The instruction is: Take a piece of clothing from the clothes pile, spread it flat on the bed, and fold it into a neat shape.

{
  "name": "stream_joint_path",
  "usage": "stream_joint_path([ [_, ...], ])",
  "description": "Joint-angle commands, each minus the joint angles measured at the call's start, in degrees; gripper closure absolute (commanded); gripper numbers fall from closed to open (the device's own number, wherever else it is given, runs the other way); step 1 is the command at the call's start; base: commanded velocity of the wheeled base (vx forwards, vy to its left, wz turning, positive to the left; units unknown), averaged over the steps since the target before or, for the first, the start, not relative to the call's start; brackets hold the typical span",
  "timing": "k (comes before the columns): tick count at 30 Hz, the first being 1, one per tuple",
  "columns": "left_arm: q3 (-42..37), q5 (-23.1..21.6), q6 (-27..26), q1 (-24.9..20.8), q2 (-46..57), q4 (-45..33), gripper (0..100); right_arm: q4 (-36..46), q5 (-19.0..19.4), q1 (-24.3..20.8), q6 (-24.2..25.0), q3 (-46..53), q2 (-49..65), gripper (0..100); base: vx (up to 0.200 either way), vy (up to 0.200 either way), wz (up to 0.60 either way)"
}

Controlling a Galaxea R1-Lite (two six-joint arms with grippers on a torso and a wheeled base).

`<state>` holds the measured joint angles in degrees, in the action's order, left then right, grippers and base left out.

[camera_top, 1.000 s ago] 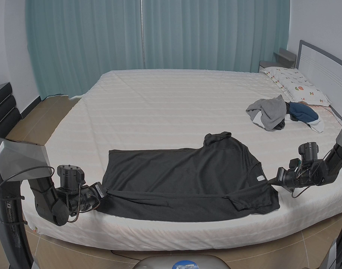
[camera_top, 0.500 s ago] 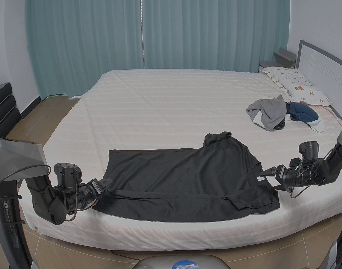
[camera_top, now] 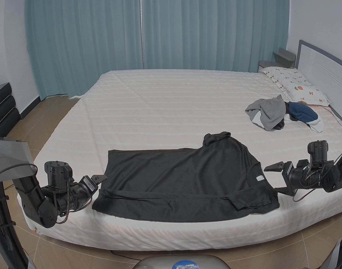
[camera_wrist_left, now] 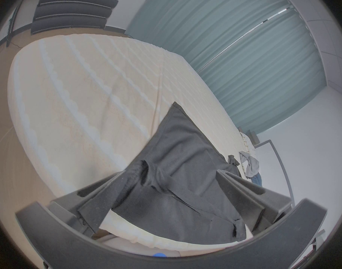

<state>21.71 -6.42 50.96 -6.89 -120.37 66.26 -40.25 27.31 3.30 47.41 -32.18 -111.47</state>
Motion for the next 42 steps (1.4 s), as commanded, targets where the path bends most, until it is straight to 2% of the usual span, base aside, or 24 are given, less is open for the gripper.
stream_joint_path([
  [1, -1.23, -0.08, 1.60, -1.55, 1.54, 0.01, 0, -6.15, 0.82, -0.84, 1.72, 5.20, 0.90, 0, 0.000, -0.200, 0.00],
  [4, -1.50, -0.08, 1.78, -1.90, 1.54, 0.01, 0, -8.26, 0.73, -0.93, 2.86, 6.26, 1.17, 0, 0.000, -0.200, 0.00],
  [13, -1.50, 0.01, 5.21, -0.67, 1.54, 0.10, 0, -8.44, 0.82, -0.93, 3.39, 7.22, 1.17, 0, 0.000, 0.000, 0.00],
  [20, -2.38, -1.93, 6.26, 0.74, 1.10, 0.19, 0, -8.53, 1.96, -1.02, 3.39, 8.01, -1.73, 0, 0.200, 0.000, 0.00],
  [25, -3.87, -4.65, 6.35, 1.53, 0.84, 0.45, 0, -9.84, 2.22, -2.69, 4.71, 10.56, -1.03, 0, 0.080, 0.000, 0.00],
  [30, -3.87, -4.56, 6.35, 2.49, 0.66, 2.04, 0, -11.60, 2.31, -4.01, 5.33, 11.18, -0.68, 0, 0.000, 0.000, 0.00],
  [32, -4.31, -4.47, 6.35, 3.20, 0.57, 4.67, 0, -13.36, 2.05, -6.20, 5.41, 12.23, -0.94, 0, 0.000, 0.000, 0.00],
  [42, -5.63, -4.12, 5.56, 1.35, 1.89, 4.14, 0, -16.00, 1.87, -7.61, 5.33, 13.99, -0.59, 0, 0.000, 0.000, 0.00],
])
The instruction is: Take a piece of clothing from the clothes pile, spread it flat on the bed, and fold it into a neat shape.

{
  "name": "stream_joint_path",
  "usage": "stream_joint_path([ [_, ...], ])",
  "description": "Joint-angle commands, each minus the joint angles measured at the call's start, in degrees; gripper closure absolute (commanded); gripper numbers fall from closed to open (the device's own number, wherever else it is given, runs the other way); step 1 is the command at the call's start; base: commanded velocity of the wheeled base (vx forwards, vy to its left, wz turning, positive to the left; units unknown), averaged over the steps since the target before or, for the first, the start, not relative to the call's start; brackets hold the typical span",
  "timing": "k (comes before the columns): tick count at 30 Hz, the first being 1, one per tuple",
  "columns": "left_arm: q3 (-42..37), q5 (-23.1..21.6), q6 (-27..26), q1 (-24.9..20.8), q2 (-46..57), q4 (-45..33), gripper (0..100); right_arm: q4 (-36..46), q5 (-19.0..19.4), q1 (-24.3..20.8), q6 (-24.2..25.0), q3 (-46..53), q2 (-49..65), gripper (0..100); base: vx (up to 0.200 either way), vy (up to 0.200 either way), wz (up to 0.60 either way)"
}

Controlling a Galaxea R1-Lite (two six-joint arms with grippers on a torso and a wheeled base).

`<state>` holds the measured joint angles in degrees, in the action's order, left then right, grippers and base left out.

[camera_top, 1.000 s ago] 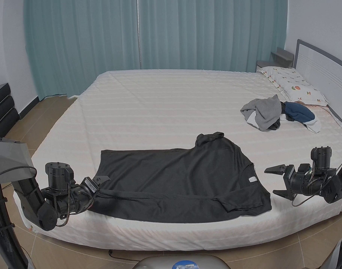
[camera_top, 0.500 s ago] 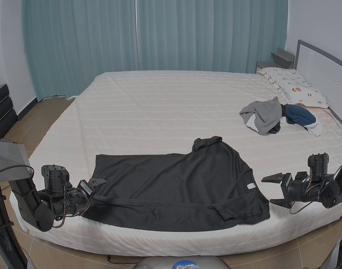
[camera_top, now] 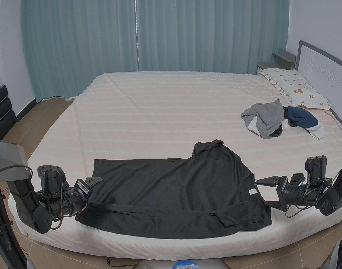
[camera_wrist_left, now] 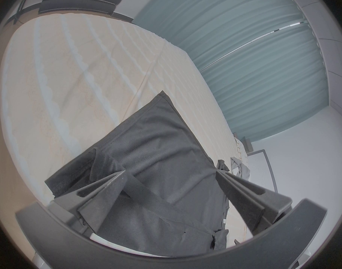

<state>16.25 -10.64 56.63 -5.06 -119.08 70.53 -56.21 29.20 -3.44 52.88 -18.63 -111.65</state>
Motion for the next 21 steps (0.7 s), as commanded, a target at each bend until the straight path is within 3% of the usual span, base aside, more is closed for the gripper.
stream_joint_path([
  [1, -0.52, 0.10, -0.20, -1.27, 2.18, -0.49, 0, -0.04, -0.02, -0.61, -0.06, 0.17, -0.85, 0, 0.000, 0.000, 0.00],
  [8, -2.01, 0.36, -0.11, -3.03, 9.13, -1.63, 0, -0.13, -0.10, -0.52, -0.24, 0.08, -1.55, 0, 0.000, 0.000, 0.00],
  [21, 5.90, 2.29, -1.52, -8.21, 7.11, -26.06, 0, -1.09, -0.19, -0.78, -0.32, 0.61, -1.46, 0, 0.000, 0.000, 0.00],
])
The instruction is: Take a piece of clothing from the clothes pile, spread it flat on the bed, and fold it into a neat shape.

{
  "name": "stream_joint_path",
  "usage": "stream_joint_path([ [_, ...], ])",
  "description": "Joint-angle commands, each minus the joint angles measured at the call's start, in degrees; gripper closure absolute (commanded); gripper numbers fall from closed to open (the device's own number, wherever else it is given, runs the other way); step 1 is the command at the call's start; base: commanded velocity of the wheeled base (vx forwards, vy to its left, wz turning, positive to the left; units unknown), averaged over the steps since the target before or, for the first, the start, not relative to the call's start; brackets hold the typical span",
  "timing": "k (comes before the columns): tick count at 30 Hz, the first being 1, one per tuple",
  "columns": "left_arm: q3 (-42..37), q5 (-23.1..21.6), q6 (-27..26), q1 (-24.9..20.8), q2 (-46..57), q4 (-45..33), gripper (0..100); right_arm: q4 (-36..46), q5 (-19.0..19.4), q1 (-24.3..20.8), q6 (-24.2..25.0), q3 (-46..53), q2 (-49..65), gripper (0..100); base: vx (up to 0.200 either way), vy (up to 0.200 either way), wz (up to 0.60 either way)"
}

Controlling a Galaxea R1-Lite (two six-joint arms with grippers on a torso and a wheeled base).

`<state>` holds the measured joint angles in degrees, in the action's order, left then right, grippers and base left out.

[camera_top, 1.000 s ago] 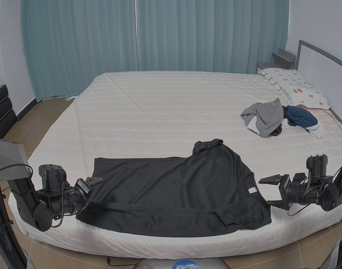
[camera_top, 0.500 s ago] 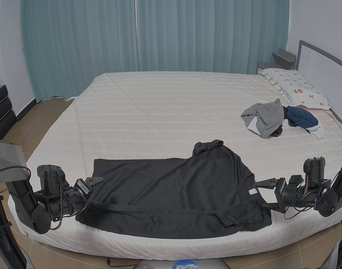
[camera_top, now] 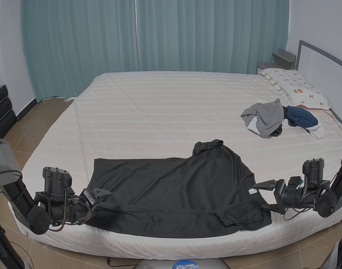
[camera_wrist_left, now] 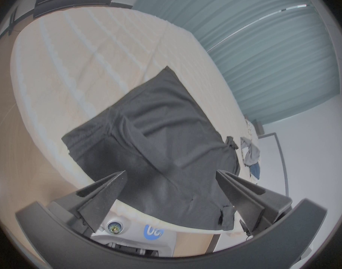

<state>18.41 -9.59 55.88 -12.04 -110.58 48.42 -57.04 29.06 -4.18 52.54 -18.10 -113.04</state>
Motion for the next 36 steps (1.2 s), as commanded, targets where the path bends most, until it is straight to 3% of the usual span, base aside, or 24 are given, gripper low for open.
stream_joint_path([
  [1, 4.53, 2.39, -0.77, -1.05, -2.71, -3.86, 0, -0.26, -0.06, -0.04, 0.02, 0.09, 0.02, 0, 0.000, 0.000, 0.00],
  [13, 12.44, 7.40, -2.18, -0.61, -10.97, -4.21, 0, -0.35, -0.15, 0.23, 0.02, 0.09, 0.28, 0, 0.000, 0.000, 0.00],
  [18, 15.52, 9.86, -5.87, 0.97, -12.55, -4.30, 0, -0.44, -0.23, 0.58, 0.02, 0.00, 0.37, 0, 0.000, 0.000, 0.00],
  [23, 18.68, 11.62, -5.34, 2.11, -13.70, -3.51, 0, -0.53, -0.23, 0.93, 0.02, -0.18, 0.10, 0, 0.000, 0.000, 0.00],
  [31, 17.80, 11.88, -1.57, 4.75, -12.38, 4.31, 0, -0.53, -0.23, 1.02, 0.02, -0.09, -0.16, 0, 0.000, 0.000, 0.00],
  [36, 17.72, 11.18, -1.57, 6.77, -10.53, 4.58, 0, -0.53, -0.67, 1.63, -0.07, -0.18, -0.25, 0, 0.000, 0.000, 0.00],
])
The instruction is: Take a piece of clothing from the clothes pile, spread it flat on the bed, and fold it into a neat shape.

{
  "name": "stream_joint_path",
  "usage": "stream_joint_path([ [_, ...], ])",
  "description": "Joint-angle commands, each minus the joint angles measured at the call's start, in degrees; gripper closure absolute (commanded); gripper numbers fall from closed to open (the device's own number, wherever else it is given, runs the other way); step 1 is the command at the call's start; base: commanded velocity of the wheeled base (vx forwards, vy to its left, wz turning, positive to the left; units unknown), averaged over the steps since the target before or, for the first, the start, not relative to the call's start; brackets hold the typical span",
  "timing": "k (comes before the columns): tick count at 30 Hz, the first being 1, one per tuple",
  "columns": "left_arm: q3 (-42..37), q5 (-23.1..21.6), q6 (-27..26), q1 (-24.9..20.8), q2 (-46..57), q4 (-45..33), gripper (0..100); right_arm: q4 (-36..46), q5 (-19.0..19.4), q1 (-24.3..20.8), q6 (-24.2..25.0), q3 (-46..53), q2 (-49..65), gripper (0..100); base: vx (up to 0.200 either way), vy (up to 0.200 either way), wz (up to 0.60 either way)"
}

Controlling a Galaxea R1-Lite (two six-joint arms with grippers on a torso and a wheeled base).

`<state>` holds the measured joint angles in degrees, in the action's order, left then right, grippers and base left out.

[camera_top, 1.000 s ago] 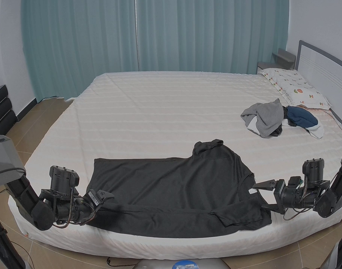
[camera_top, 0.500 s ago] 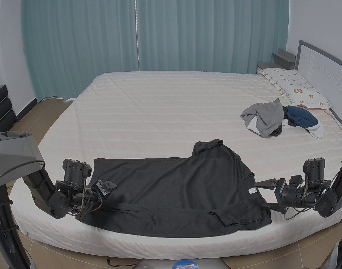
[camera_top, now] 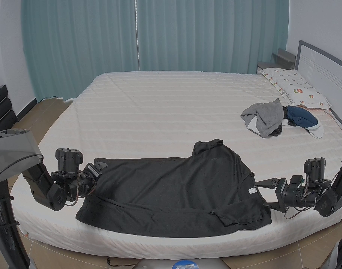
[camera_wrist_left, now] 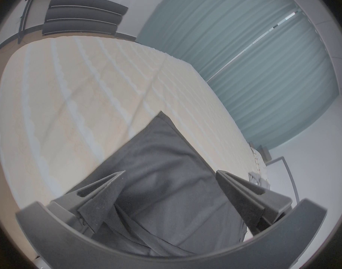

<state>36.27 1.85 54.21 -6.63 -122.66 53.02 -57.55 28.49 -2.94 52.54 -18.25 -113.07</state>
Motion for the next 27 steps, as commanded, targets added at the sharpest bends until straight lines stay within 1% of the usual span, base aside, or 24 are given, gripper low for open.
stream_joint_path([
  [1, -0.14, -0.27, 0.10, 1.36, 1.55, -0.02, 0, -0.02, -0.10, 0.39, -0.07, -0.03, -0.22, 0, 0.000, 0.000, 0.00],
  [2, -0.14, -2.47, -0.60, 3.20, 3.39, -0.28, 0, -0.02, -0.19, 0.92, -0.16, -0.12, -0.31, 0, 0.000, 0.000, 0.00],
  [4, -0.23, -5.90, -2.88, 4.17, 3.92, -1.25, 0, 0.07, -0.19, 0.92, -0.16, -0.12, -0.31, 0, 0.000, 0.000, 0.00],
  [5, -0.23, -5.90, -2.88, 4.17, 3.92, -1.25, 0, 0.07, -0.19, 0.92, -0.16, -0.12, -0.31, 0, 0.000, 0.000, 0.00],
  [6, -0.23, -10.99, -6.93, 5.66, 4.10, -4.15, 0, -0.02, -0.19, 1.00, -0.25, -0.12, -0.31, 0, 0.000, 0.000, 0.00],
  [10, 0.82, -16.53, -12.11, 7.69, 3.48, -8.81, 0, -0.02, -0.19, 1.00, -0.25, -0.03, -0.22, 0, 0.000, 0.000, 0.00],
  [12, 0.82, -18.64, -16.77, 8.65, 3.22, -9.51, 0, -0.02, -0.19, 1.00, -0.25, -0.12, -0.40, 0, 0.000, 0.000, 0.00],
  [13, 0.65, -19.17, -18.70, 8.92, 2.87, -9.77, 0, -0.02, -0.19, 1.00, -0.25, -0.21, -0.49, 0, 0.000, 0.000, 0.00],
  [14, 0.03, -19.52, -21.87, 9.36, 1.90, -10.39, 0, -0.02, -0.19, 1.00, -0.25, -0.21, -0.57, 0, 0.000, 0.000, 0.00],
  [16, -0.14, -19.52, -23.36, 9.36, 1.37, -11.01, 0, 0.07, -0.19, 1.00, -0.33, -0.12, -0.57, 0, 0.000, 0.000, 0.00],
  [20, -0.14, -19.52, -24.15, 9.36, -0.03, -11.44, 0, -0.02, -0.28, 1.00, -0.60, -0.30, -1.19, 0, 0.000, 0.000, 0.00],
  [27, 0.21, -19.43, -23.98, 8.74, -0.74, -11.53, 0, -0.02, -0.28, 1.36, -0.69, -0.47, -1.28, 0, 0.000, 0.000, 0.00],
])
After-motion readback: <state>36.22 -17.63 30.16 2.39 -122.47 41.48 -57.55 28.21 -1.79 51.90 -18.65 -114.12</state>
